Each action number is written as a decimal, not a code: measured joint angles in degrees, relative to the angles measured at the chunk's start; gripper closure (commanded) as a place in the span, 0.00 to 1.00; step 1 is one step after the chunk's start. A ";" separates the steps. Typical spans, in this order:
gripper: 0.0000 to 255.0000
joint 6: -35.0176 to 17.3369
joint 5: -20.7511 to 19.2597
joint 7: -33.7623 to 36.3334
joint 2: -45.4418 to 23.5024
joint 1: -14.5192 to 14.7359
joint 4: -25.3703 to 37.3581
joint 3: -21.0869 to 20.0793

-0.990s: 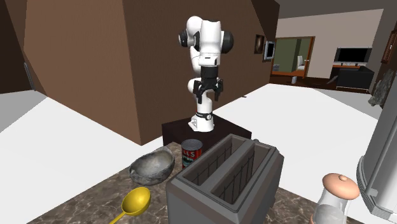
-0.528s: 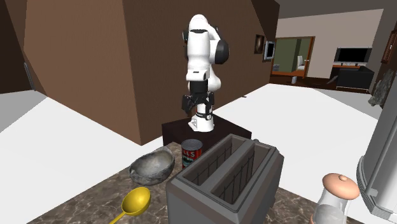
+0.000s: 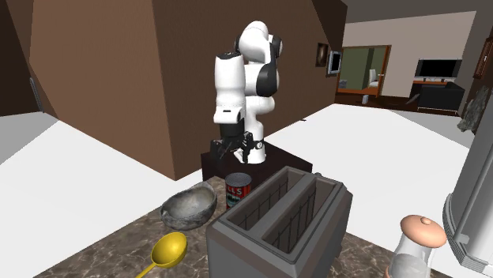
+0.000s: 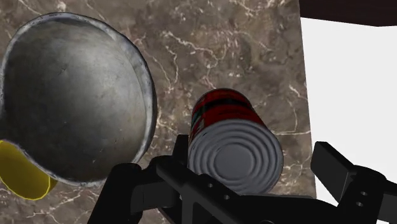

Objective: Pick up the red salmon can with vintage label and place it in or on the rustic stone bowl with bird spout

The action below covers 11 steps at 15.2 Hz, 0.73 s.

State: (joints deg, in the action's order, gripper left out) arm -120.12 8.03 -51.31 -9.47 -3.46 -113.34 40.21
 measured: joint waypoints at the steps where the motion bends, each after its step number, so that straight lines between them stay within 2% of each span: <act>1: 0.00 -0.64 0.72 -0.63 -0.88 -0.28 -0.02 -0.11; 6: 0.00 -4.01 2.75 -2.20 -3.14 -0.91 -1.76 -0.64; 11: 0.00 -4.76 3.44 -2.70 -3.97 -1.19 -1.87 -0.84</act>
State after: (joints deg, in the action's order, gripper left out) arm -124.88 11.48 -54.01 -13.44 -4.65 -115.21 39.37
